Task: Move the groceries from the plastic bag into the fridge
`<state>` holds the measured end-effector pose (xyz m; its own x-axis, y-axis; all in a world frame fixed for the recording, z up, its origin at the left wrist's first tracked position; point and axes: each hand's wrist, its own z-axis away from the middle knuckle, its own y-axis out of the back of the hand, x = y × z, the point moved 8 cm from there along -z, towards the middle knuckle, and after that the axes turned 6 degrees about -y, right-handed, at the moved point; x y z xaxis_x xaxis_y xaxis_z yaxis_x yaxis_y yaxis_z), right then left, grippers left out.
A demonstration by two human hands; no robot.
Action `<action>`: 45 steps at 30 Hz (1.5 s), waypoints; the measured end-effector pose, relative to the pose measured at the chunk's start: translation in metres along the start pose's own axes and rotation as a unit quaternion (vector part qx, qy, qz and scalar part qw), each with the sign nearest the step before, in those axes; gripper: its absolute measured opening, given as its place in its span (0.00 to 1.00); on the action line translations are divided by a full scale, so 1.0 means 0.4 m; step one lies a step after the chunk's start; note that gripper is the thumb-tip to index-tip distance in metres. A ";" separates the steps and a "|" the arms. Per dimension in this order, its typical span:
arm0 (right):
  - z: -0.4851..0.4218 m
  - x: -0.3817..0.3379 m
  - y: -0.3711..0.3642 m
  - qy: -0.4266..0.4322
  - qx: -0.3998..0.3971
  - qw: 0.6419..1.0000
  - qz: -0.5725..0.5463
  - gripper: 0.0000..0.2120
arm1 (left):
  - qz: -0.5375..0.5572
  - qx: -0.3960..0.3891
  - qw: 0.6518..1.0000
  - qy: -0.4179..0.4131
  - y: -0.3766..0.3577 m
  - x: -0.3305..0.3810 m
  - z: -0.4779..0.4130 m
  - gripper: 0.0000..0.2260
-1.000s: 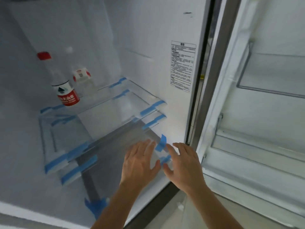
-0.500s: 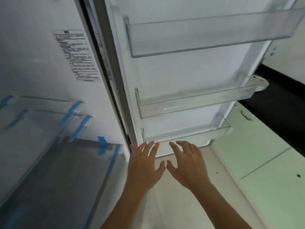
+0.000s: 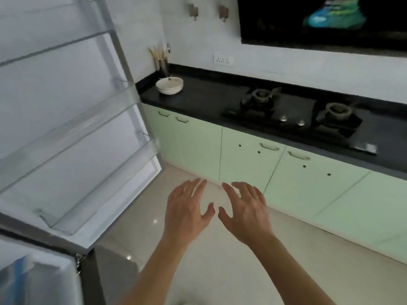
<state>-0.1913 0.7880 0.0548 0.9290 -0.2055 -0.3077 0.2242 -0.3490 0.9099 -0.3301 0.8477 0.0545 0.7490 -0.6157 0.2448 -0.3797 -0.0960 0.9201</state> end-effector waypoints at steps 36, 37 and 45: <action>0.553 1.061 0.516 -0.568 0.116 0.806 0.118 0.30 | 0.121 -0.165 0.845 -0.495 -0.428 1.334 -0.197 0.27; 0.537 1.083 0.518 -0.574 0.115 0.801 0.121 0.30 | 0.123 -0.167 0.841 -0.500 -0.441 1.351 -0.221 0.27; 0.481 1.230 0.523 -0.614 0.104 0.773 0.124 0.30 | 0.140 -0.181 0.815 -0.533 -0.529 1.498 -0.346 0.27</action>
<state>0.2563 0.4380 0.0403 -0.0723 -0.9573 -0.2800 -0.0864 -0.2737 0.9579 0.2743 0.6073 0.0489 -0.3098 -0.9216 0.2340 -0.1260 0.2837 0.9506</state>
